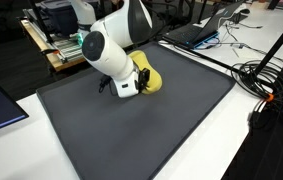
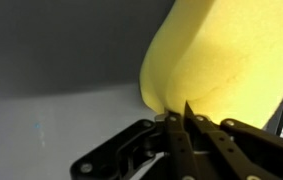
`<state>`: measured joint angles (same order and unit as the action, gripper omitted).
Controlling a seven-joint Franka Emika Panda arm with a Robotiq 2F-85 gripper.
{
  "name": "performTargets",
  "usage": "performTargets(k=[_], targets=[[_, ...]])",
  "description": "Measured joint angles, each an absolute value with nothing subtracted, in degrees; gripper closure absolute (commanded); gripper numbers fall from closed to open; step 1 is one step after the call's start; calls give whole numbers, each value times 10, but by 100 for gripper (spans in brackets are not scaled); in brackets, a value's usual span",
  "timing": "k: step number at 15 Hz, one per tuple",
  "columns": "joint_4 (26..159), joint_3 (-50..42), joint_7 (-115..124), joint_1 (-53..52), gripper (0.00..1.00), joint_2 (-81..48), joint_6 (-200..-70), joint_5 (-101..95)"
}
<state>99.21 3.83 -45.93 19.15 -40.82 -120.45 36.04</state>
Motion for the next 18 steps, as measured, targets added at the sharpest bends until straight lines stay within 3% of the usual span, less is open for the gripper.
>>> performTargets(k=[18], targets=[[1017,39,-462,191,99,-395,-1232,374]])
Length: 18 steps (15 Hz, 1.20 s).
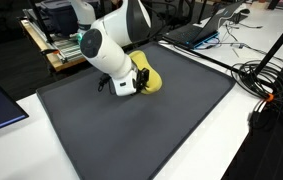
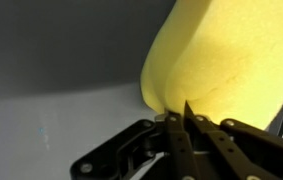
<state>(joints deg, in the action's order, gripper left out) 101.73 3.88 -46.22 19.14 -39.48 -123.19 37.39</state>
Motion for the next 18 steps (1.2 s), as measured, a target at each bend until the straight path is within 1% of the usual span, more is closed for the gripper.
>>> performTargets(k=[7,8,9,10,15,18], targets=[[1019,39,-463,191,99,-394,-1234,374],[1019,39,-464,191,69,-394,-1235,374],[1019,39,-464,191,68,-394,-1235,374],[1019,39,-465,191,63,-393,-1235,374],[1029,39,-469,190,27,-381,-1236,373],[1046,39,-472,187,6,-367,-1242,371]])
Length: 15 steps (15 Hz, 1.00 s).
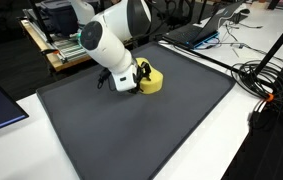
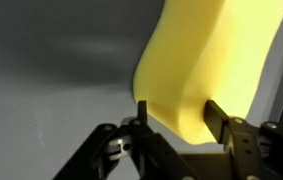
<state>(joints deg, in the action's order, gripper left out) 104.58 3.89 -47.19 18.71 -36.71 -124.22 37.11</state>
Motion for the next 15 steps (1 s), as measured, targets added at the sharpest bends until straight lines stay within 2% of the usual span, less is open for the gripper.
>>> performTargets(k=[2,10,15], targets=[[1058,39,-475,184,0,-355,-1246,370],[1106,38,-479,160,0,-291,-1273,368],[1120,26,-399,147,0,-254,-1274,365]])
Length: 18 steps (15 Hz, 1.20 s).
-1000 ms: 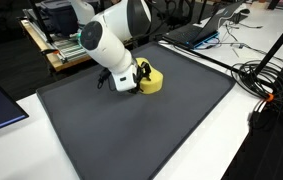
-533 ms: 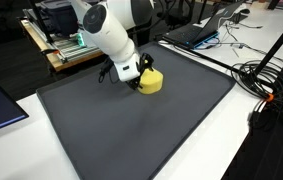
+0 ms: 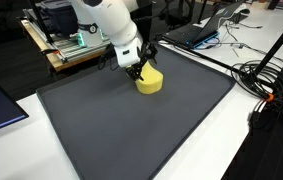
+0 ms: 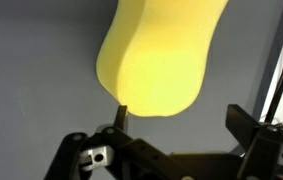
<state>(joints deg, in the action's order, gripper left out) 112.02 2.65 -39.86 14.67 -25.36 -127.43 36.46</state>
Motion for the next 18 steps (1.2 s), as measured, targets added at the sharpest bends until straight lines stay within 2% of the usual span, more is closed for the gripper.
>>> performTargets(k=[9,18], targets=[[1077,-21,-108,128,0,-243,-1258,288],[938,-33,-48,178,0,-343,-1131,304]])
